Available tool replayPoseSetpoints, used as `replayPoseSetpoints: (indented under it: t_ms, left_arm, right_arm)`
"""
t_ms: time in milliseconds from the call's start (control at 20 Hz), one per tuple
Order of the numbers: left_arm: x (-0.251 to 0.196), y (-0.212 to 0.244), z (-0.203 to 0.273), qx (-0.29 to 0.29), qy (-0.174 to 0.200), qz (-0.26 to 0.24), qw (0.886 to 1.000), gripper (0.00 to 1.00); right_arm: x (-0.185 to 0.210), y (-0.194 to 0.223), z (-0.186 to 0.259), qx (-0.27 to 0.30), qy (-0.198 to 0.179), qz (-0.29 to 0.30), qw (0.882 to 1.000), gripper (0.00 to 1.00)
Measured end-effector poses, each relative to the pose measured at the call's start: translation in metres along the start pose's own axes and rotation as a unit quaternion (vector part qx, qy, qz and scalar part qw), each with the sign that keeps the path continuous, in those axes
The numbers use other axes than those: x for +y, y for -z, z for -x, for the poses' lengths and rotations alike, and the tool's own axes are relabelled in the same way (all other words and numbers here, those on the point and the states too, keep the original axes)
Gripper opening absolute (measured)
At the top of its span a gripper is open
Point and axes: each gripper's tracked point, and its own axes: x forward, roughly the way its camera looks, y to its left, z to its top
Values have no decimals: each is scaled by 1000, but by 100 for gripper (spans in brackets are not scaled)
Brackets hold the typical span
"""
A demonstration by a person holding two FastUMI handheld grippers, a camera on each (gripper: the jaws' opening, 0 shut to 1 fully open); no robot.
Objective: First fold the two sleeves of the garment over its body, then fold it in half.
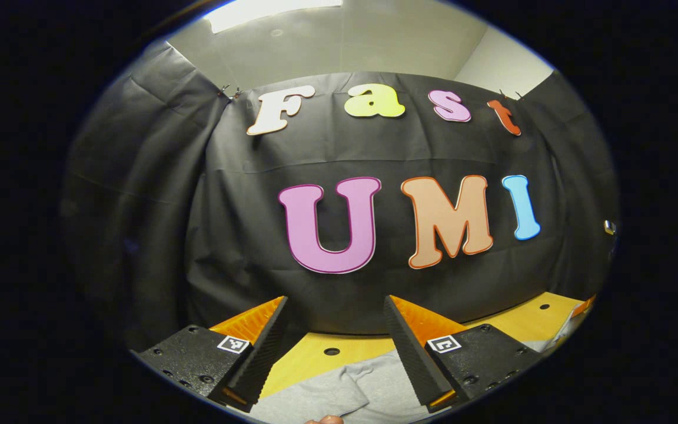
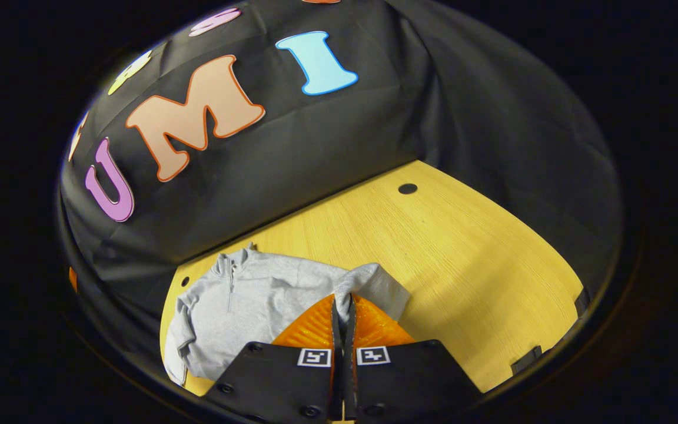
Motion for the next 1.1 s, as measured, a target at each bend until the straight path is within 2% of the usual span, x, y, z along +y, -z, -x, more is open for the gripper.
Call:
replayPoseSetpoints:
  t_ms: [200,550,850,1100]
  left_arm:
    - [36,6,10,10,-37,-4,999,94]
    - [72,8,26,14,-68,-7,998,94]
    - [112,13,43,21,-101,-5,995,93]
    - [144,21,57,32,-124,-6,992,94]
  right_arm:
    - [58,-10,-16,-7,-40,6,999,1]
    - [145,-22,-31,-17,-97,31,995,1]
    - [234,-10,-35,-9,-155,69,986,1]
    - [304,20,-39,4,-198,107,974,1]
